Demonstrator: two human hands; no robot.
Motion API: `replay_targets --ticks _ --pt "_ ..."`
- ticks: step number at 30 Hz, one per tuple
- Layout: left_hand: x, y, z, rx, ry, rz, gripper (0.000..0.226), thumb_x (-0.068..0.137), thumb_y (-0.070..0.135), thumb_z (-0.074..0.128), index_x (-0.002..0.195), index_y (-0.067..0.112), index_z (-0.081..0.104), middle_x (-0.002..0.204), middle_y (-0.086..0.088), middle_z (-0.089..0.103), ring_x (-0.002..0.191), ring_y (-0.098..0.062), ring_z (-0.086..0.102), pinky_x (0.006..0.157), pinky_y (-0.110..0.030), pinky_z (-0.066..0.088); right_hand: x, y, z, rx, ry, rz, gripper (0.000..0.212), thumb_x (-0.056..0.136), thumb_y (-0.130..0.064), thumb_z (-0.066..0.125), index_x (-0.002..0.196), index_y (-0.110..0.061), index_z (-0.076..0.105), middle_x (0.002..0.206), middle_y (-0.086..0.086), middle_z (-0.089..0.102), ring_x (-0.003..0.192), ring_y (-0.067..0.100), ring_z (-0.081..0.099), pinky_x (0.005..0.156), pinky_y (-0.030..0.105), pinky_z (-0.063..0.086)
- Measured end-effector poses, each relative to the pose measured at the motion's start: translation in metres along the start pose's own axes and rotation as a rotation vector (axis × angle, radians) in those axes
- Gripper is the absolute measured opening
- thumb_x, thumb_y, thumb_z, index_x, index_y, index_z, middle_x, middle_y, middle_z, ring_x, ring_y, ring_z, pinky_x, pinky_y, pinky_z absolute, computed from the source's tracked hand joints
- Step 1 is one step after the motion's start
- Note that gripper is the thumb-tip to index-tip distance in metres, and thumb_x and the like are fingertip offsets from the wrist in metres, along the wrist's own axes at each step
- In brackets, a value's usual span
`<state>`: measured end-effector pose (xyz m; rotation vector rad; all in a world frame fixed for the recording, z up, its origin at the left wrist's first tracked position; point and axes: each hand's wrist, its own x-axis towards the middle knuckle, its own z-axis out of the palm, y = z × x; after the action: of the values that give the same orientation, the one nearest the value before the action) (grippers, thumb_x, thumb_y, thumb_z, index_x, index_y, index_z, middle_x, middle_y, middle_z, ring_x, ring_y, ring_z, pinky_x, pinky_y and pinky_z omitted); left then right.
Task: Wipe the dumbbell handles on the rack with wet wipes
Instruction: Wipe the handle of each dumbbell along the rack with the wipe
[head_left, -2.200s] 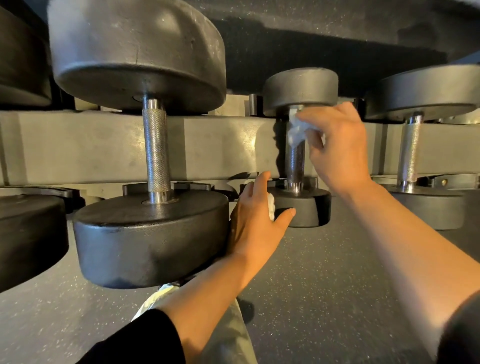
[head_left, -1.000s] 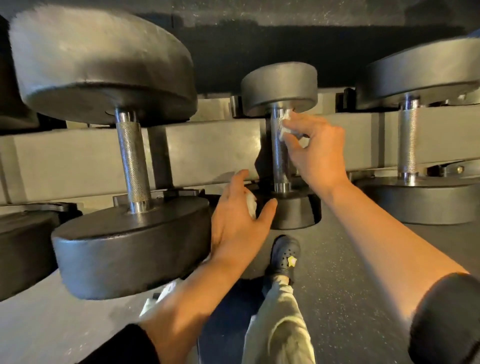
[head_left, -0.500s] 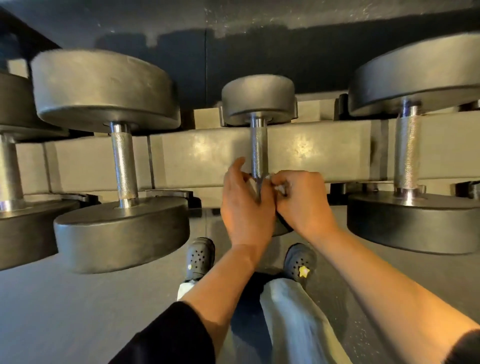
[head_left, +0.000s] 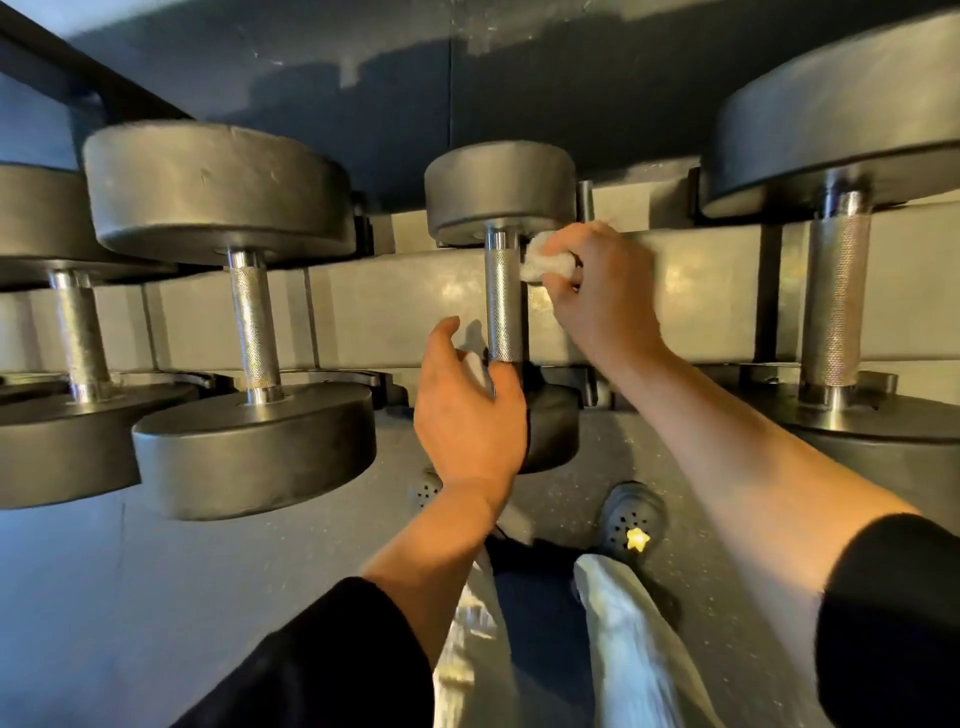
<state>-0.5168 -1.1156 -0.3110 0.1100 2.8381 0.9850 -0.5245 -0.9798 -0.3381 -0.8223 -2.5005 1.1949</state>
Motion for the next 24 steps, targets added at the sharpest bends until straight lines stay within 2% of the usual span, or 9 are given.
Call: replay_targets --ticks 2,5,9,11,13,16,19,21,24 --pt "0.000 -0.001 0.001 0.013 0.004 -0.002 0.050 0.080 0.028 0.054 0.128 0.018 0.047 0.101 -0.014 0.064 0.089 -0.030 0.061 0.076 -0.048 0.052 0.002 -0.003 0.006 0.133 -0.056 0.045 0.026 0.084 -0.013 0.065 0.110 -0.010 0.067 0.110 0.005 0.066 0.100 0.014 0.060 0.089 0.023 0.049" --pt "0.000 -0.001 0.001 0.028 0.000 0.000 0.046 0.083 0.020 0.060 0.126 0.015 0.048 0.098 -0.014 0.064 0.086 -0.029 0.061 0.073 -0.046 0.052 -0.001 -0.004 0.012 0.241 -0.010 0.084 0.020 0.087 -0.013 0.062 0.105 -0.009 0.070 0.103 0.002 0.070 0.090 0.002 0.057 0.078 0.002 0.041" --pt "0.000 0.002 0.000 0.029 0.009 -0.017 0.042 0.082 0.019 0.061 0.122 0.014 0.049 0.094 -0.012 0.063 0.082 -0.026 0.060 0.069 -0.039 0.050 -0.006 -0.008 0.020 0.316 0.072 0.169 0.018 0.083 -0.004 0.063 0.101 -0.008 0.067 0.095 0.000 0.069 0.081 0.002 0.060 0.074 0.010 0.048" --pt "0.000 0.002 -0.001 0.026 0.012 -0.009 0.042 0.081 0.022 0.059 0.121 0.014 0.049 0.091 -0.011 0.063 0.079 -0.026 0.060 0.067 -0.037 0.049 -0.013 -0.011 0.020 0.344 0.077 0.148 0.017 0.081 0.000 0.061 0.097 -0.006 0.064 0.087 -0.003 0.064 0.071 -0.003 0.056 0.068 0.005 0.043" --pt "0.000 0.002 -0.001 0.026 0.013 0.001 0.044 0.078 0.027 0.055 0.120 0.015 0.049 0.089 -0.009 0.063 0.078 -0.025 0.060 0.066 -0.036 0.049 -0.026 -0.010 0.018 0.321 0.023 0.121 0.018 0.078 0.003 0.061 0.093 -0.006 0.062 0.081 -0.006 0.060 0.067 -0.002 0.053 0.064 0.003 0.039" --pt "0.000 0.002 -0.001 0.033 -0.001 -0.004 0.043 0.079 0.025 0.056 0.120 0.016 0.048 0.090 -0.005 0.062 0.079 -0.022 0.059 0.068 -0.037 0.050 -0.046 -0.004 0.015 0.244 -0.112 0.149 0.021 0.073 0.007 0.059 0.087 -0.009 0.063 0.077 -0.005 0.061 0.070 0.010 0.056 0.060 0.003 0.036" --pt "0.001 0.002 -0.002 0.037 -0.006 -0.015 0.042 0.080 0.023 0.058 0.121 0.017 0.048 0.091 -0.004 0.062 0.080 -0.022 0.059 0.070 -0.040 0.051 -0.053 0.000 0.012 0.249 -0.157 0.161 0.023 0.074 0.007 0.061 0.092 -0.007 0.064 0.079 -0.004 0.064 0.074 0.011 0.061 0.063 0.007 0.041" --pt "0.001 0.003 -0.003 0.028 -0.008 -0.016 0.044 0.078 0.028 0.054 0.120 0.017 0.048 0.091 -0.004 0.062 0.080 -0.022 0.060 0.070 -0.042 0.051 -0.052 -0.002 0.010 0.270 -0.082 0.176 0.023 0.078 0.004 0.063 0.099 -0.007 0.064 0.085 -0.007 0.063 0.079 0.007 0.061 0.068 0.010 0.047" --pt "0.001 0.002 -0.004 0.011 -0.019 -0.007 0.045 0.077 0.031 0.051 0.120 0.018 0.047 0.090 -0.004 0.061 0.079 -0.023 0.060 0.069 -0.045 0.052 -0.043 -0.009 0.013 0.313 0.076 0.193 0.025 0.084 -0.002 0.065 0.108 -0.008 0.065 0.097 -0.010 0.061 0.090 0.000 0.057 0.079 0.005 0.045"
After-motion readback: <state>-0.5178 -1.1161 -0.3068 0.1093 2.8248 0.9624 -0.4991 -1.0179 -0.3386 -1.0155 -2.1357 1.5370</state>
